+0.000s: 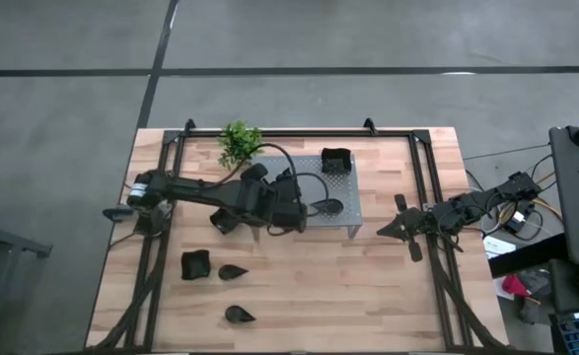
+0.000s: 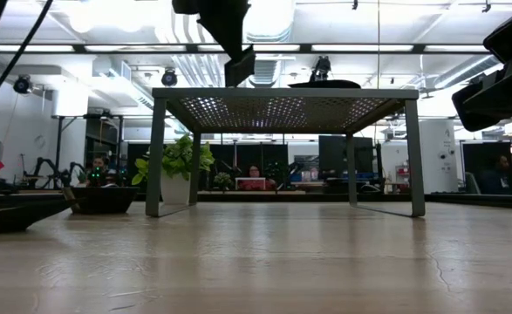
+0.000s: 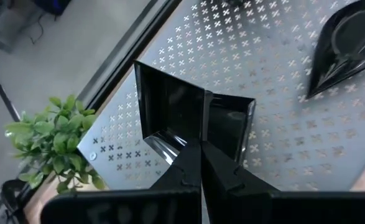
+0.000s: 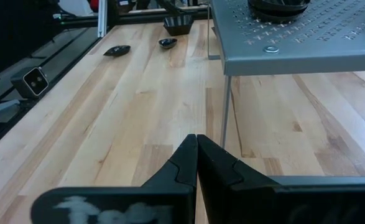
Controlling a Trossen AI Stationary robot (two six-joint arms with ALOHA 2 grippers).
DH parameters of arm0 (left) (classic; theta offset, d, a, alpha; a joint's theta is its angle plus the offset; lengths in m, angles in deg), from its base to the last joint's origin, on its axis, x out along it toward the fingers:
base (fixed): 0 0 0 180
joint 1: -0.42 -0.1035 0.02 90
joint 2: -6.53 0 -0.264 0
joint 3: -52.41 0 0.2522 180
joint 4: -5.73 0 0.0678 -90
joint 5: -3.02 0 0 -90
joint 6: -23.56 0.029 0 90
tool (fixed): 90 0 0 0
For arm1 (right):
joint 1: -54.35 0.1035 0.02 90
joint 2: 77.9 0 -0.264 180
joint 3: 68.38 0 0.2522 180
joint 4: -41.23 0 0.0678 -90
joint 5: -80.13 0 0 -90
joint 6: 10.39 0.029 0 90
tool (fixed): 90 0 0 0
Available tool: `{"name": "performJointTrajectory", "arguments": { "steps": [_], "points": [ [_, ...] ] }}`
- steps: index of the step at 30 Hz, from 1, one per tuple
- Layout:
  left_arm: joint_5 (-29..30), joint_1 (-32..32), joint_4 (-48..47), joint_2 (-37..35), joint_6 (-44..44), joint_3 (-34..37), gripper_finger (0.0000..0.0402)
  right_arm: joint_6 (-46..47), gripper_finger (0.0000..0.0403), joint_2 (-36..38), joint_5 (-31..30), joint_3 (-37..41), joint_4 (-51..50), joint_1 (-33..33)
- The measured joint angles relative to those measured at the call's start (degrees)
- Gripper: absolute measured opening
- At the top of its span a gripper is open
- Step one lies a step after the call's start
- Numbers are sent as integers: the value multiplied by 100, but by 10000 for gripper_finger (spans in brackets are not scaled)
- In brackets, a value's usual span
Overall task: Pick & Place Mini shaped plates
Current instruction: Stack the black square plate on top of the black square plate on the shelf
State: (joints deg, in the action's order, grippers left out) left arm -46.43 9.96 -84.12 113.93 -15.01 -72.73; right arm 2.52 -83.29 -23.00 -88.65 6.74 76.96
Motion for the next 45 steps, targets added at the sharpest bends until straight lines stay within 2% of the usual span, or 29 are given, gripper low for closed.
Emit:
{"name": "performJointTrajectory", "arguments": {
  "steps": [4, 8, 16, 28, 45],
  "points": [
    [-18, 17, 27, 71, 268, 16, 0, 2, 9, 0, 1, 0, 2, -2],
    [-275, 22, 90, 152, 343, 16, 0, 2, 9, 2, 1, 0, 1, 0],
    [-14, 11, 45, 195, 304, 20, 0, 1, 9, 1, 2, 0, 0, 0],
    [-246, 11, 44, 195, 388, 20, 0, 0, 9, 0, 2, 0, 2, 0],
    [-144, 28, -55, 203, 398, 116, 0, 2, 9, -2, 2, 0, 2, 0]
  ]
}}
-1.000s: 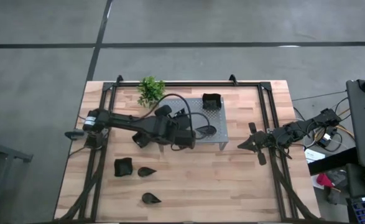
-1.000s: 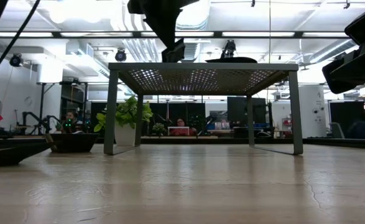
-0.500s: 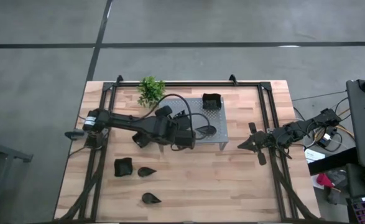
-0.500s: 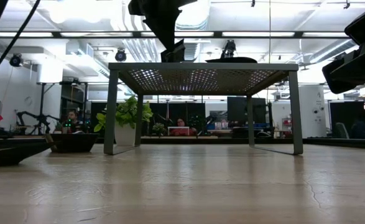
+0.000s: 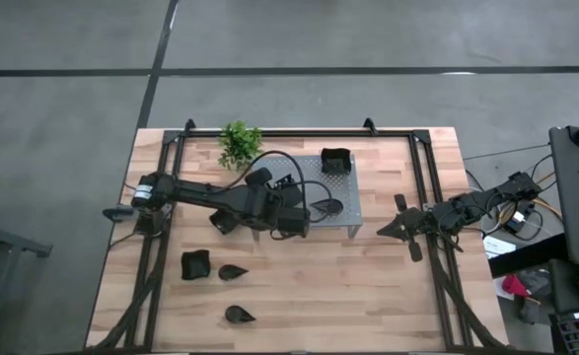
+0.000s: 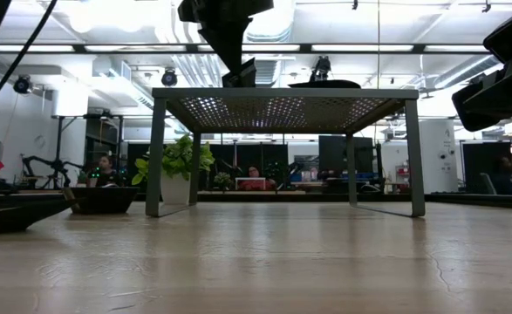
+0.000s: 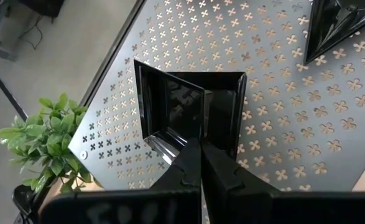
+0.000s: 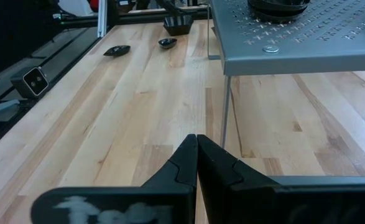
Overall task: Pick & Place Mini shaped plates
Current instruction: Stack the black square plate on top of the black square plate on the shelf
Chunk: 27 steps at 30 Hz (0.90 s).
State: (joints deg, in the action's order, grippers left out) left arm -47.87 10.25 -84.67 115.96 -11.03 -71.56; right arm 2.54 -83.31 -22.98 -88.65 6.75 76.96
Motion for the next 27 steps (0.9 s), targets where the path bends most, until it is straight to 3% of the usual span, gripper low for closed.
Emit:
{"name": "performJointTrajectory", "arguments": {
  "steps": [17, 27],
  "points": [
    [-262, 0, -11, 2, 15, 11, 2, -1, 9, 0, -1, 0, 0, 0],
    [-264, 0, -7, 2, -2, 11, 82, -2, 9, 0, 0, 0, -1, 0]
  ]
}}
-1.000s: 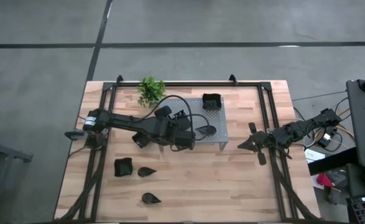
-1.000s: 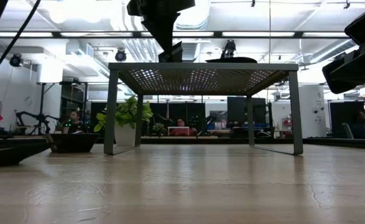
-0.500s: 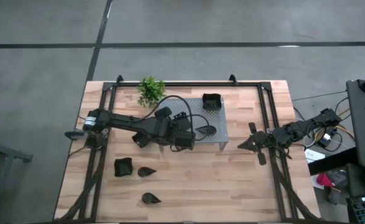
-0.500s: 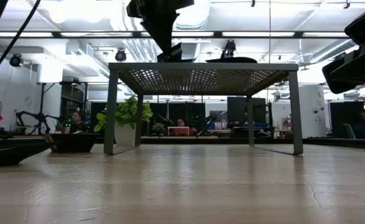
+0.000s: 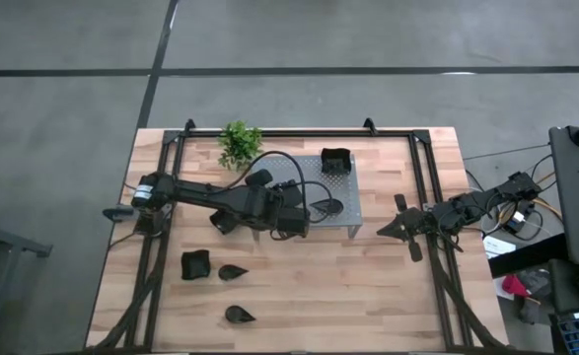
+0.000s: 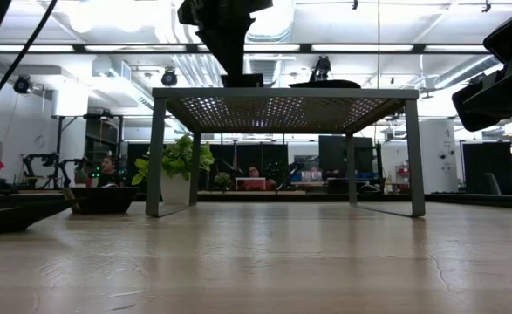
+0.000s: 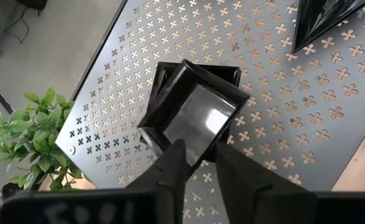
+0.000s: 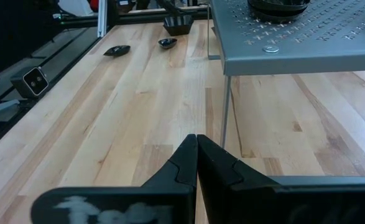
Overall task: Pick & Place Mini shaped plates
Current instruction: Stack the black square plate on top of the black square plate on the shelf
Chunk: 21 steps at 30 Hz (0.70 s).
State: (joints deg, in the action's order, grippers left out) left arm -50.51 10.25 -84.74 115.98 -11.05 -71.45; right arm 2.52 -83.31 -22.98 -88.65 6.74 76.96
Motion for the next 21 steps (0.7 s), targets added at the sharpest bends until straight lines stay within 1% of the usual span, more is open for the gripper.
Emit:
{"name": "performJointTrajectory", "arguments": {
  "steps": [6, 11, 13, 16, 21],
  "points": [
    [16, 0, 88, -3, 13, -132, 117, 2, 9, 0, 0, 0, 2, 0],
    [14, 0, 217, -7, 100, -196, 125, 0, 9, 0, 0, 0, 0, 0],
    [-166, -3, 214, -9, 170, -197, 126, 2, 8, 0, -1, 0, 1, -1],
    [-482, -11, 216, -9, 552, -197, 125, 2, 9, 0, 0, 0, 0, 0],
    [-613, -11, 253, -9, 1375, -197, 118, 2, 9, 0, 0, 2, 2, 0]
  ]
}}
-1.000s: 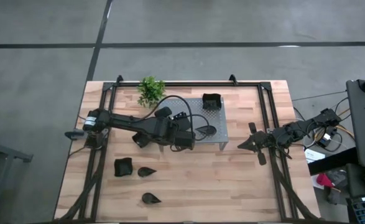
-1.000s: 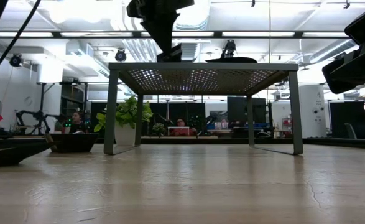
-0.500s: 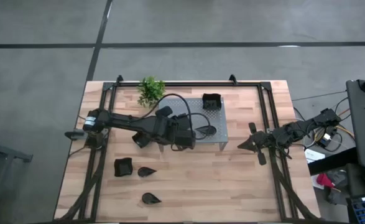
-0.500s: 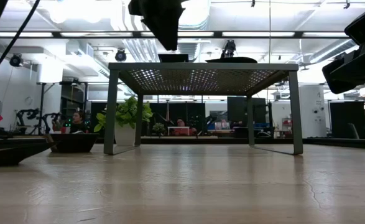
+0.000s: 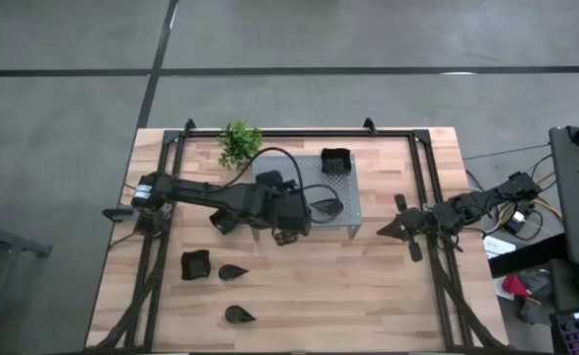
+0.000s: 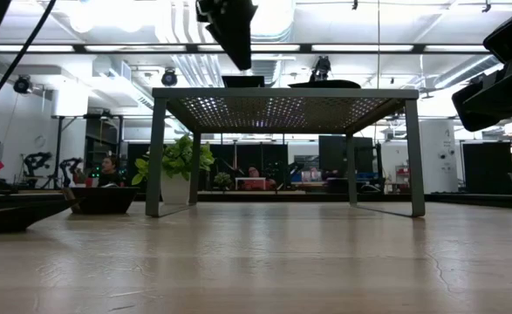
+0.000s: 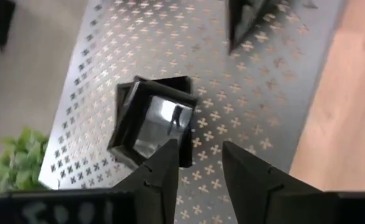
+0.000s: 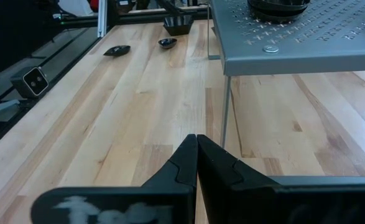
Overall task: Pick & Place Mini shaped plates
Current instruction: Stack the black square plate on top of the black square plate on the shelf
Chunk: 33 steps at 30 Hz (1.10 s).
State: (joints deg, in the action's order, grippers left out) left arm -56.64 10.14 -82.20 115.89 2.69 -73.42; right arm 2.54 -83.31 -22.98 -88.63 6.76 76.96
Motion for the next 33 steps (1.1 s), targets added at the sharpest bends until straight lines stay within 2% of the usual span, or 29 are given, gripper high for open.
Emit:
{"name": "performJointTrajectory", "arguments": {
  "steps": [3, 8, 13, 21, 28, 31, 33],
  "points": [
    [-28, 0, 7, 0, 663, 0, 114, -1, 9, 0, 0, -2, 0, 0],
    [6, -13, 9, -2, 1245, 0, 112, -2, 9, 0, -2, -2, -2, 0],
    [121, -111, 1, -11, 1294, 95, 112, 0, 9, 0, -1, -2, 0, 0],
    [-177, -248, 63, -11, 1422, 147, 103, -2, 8, 0, 0, -2, -2, 0],
    [-392, -267, 64, -11, 1427, 162, 49, -1, 9, 0, 0, -2, -1, 0],
    [-358, -272, 68, -11, 1410, 162, 12, -1, 9, 0, -1, -2, 0, -2],
    [-236, -273, 68, -11, 1331, 155, 6, 0, 9, 0, -1, -2, -1, 0]
  ]
}}
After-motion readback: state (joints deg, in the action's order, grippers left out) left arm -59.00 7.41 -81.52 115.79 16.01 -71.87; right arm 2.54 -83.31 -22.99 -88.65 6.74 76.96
